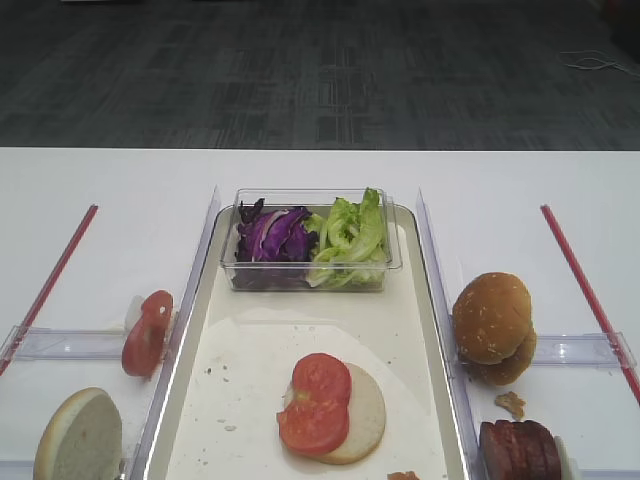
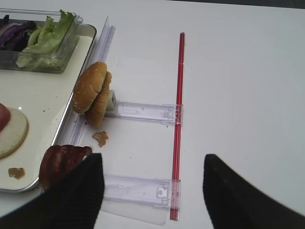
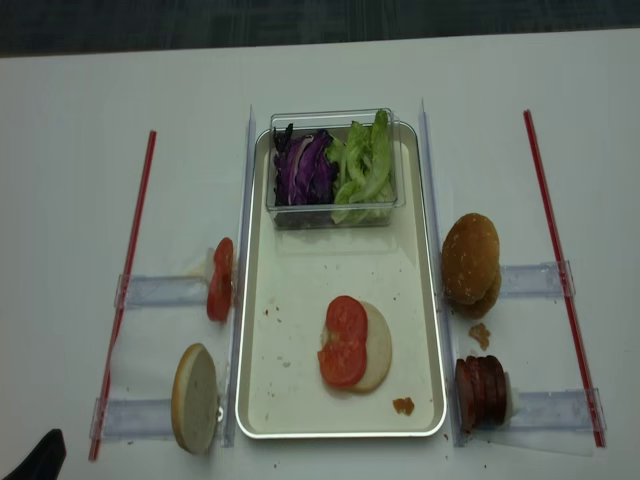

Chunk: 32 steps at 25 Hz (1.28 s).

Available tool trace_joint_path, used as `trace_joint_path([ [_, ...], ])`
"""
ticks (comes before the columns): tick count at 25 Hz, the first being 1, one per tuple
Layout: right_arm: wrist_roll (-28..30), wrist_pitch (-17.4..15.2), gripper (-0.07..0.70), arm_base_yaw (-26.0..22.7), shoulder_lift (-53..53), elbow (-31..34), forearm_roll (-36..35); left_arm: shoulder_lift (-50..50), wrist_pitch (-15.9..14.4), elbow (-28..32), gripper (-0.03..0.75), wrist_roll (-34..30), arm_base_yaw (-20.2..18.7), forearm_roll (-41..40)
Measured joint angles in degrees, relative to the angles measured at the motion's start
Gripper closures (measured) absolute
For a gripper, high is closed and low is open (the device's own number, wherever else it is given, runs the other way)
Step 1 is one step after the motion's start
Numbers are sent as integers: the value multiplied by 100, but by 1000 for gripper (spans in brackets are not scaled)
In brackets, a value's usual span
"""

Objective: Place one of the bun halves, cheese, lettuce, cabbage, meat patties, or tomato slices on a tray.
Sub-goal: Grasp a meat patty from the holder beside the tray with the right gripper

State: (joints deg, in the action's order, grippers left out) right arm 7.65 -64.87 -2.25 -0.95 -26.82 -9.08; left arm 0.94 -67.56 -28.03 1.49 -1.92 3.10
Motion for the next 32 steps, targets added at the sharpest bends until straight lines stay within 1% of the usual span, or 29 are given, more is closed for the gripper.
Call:
trace_joint_path([
  [27,9,0,164,0,0,0,-13,0,0,0,247,0,0,0],
  [32,9,0,164,0,334,0,-13,0,0,0,247,0,0,0],
])
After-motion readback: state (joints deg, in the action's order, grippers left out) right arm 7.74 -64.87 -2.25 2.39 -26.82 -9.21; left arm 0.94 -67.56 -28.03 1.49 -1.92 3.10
